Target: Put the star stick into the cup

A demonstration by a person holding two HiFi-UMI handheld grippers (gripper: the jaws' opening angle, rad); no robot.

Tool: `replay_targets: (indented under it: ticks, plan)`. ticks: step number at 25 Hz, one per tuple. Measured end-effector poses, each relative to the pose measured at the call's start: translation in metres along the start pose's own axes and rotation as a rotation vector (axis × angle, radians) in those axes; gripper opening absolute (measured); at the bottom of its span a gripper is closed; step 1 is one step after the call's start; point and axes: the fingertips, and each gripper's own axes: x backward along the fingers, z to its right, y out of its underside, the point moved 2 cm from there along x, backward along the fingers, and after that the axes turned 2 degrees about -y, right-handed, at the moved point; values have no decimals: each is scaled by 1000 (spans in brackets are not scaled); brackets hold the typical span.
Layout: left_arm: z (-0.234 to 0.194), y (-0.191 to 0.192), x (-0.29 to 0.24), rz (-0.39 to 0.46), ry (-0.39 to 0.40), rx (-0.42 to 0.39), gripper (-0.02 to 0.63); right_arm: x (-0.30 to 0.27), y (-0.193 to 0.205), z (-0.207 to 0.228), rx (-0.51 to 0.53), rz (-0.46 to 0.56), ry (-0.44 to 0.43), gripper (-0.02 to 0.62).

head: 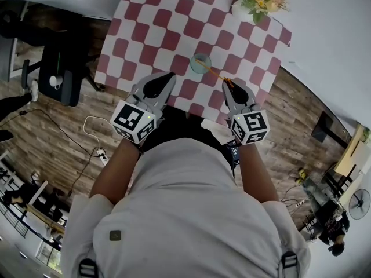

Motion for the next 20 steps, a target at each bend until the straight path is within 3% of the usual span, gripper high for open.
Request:
replay_targets:
  ticks: [14,20]
  plan:
    - [-5,9,-6,-28,-3,25,3,-11,3,6,2,-10,-7,29]
    - [0,8,-8,-22,3,31,3,-10,9,6,-3,-21,-12,63]
